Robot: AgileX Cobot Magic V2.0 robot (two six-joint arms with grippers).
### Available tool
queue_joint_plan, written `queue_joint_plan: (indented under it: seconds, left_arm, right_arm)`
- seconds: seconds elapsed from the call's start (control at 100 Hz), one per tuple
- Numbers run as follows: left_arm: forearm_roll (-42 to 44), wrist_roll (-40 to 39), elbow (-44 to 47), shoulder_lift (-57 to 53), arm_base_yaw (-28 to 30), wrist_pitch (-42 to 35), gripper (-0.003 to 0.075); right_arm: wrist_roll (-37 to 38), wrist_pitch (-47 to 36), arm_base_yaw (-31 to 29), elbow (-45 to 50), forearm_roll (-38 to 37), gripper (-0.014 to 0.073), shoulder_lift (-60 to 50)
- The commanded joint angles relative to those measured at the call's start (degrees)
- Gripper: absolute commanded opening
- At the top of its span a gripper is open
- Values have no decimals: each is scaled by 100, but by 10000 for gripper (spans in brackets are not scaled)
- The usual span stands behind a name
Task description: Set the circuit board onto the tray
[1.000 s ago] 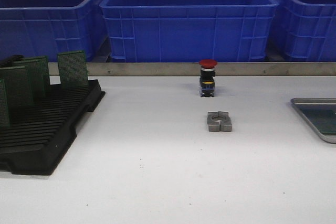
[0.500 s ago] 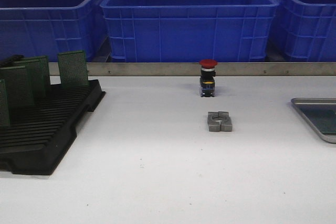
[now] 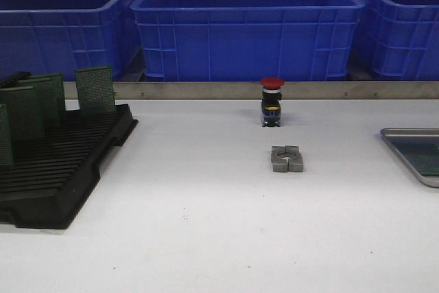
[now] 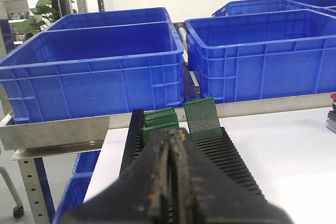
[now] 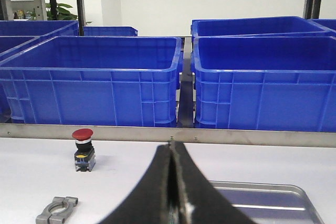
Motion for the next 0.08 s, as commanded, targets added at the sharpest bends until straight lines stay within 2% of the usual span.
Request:
queue_joint_plan:
  seconds: [0.0,0.07]
  left_arm:
    - [-7,-55,-8,-197,4,-485,-18]
    - [-7,-55,-8,-197,4,-485,-18]
  right_arm:
    - [12,-490,-18,-70,-67,-69,-124]
    - [12,-490,-18,-70,-67,-69,-124]
